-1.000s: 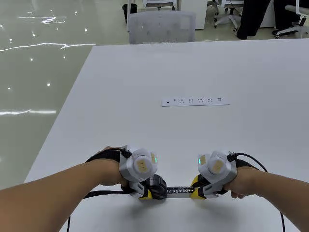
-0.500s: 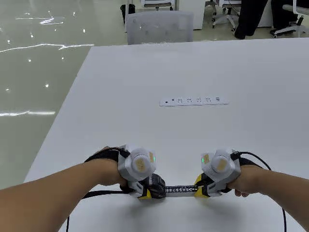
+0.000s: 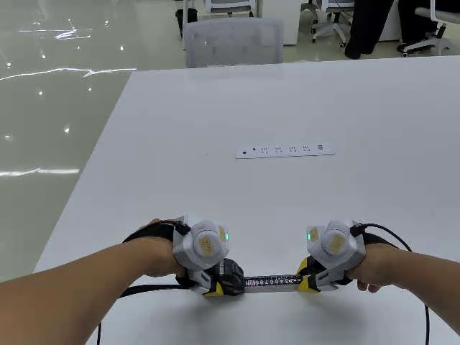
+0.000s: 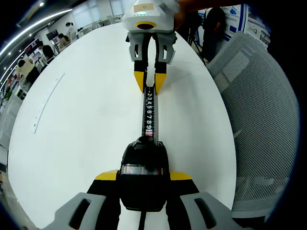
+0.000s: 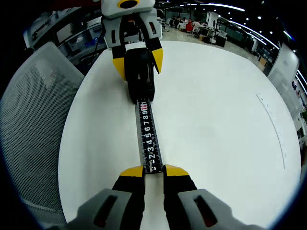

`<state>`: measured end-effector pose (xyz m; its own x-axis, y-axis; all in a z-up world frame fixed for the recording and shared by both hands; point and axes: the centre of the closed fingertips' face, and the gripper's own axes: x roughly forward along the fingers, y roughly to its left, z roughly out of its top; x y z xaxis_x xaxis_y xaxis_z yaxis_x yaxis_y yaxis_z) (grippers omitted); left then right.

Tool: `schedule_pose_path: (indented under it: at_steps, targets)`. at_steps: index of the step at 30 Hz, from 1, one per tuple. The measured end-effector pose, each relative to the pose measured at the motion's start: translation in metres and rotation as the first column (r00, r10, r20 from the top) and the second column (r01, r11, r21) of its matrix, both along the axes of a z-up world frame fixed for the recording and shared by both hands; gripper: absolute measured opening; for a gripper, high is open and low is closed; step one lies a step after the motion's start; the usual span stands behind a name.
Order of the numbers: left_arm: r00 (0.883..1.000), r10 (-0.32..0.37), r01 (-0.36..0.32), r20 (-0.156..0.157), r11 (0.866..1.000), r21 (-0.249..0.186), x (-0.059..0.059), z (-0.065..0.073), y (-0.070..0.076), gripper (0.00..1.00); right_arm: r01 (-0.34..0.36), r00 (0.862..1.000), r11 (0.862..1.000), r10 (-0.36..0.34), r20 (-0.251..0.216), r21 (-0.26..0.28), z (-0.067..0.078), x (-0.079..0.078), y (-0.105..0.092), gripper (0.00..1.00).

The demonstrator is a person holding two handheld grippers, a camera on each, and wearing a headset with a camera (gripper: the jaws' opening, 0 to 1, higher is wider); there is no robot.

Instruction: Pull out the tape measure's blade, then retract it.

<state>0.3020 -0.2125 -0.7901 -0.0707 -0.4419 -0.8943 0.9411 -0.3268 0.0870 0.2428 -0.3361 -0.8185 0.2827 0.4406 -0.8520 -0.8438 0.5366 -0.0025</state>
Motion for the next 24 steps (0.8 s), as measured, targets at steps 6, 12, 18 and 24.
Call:
schedule_pose_path:
  at_steps: [6, 12, 18, 24]
  targets:
    - [1.000, 0.002, -0.002, 0.006, 1.000, -0.002, 0.000, 0.000, 0.000, 0.33, 0.008, 1.000, 1.000, -0.008, 0.001, -0.007, 0.001, -0.003, -0.007, 0.12]
    - [1.000, 0.001, -0.001, 0.012, 1.000, 0.000, -0.001, 0.000, 0.000, 0.33, 0.017, 1.000, 1.000, -0.017, 0.001, -0.012, 0.001, -0.005, -0.011, 0.11]
    - [1.000, 0.001, -0.001, 0.013, 1.000, -0.001, 0.000, 0.000, 0.000, 0.33, 0.021, 1.000, 1.000, -0.021, 0.001, -0.010, 0.001, -0.006, -0.013, 0.12]
    - [1.000, 0.002, -0.002, 0.011, 1.000, -0.002, 0.000, 0.000, 0.000, 0.33, 0.026, 1.000, 1.000, -0.026, -0.003, -0.012, 0.000, -0.007, -0.018, 0.11]
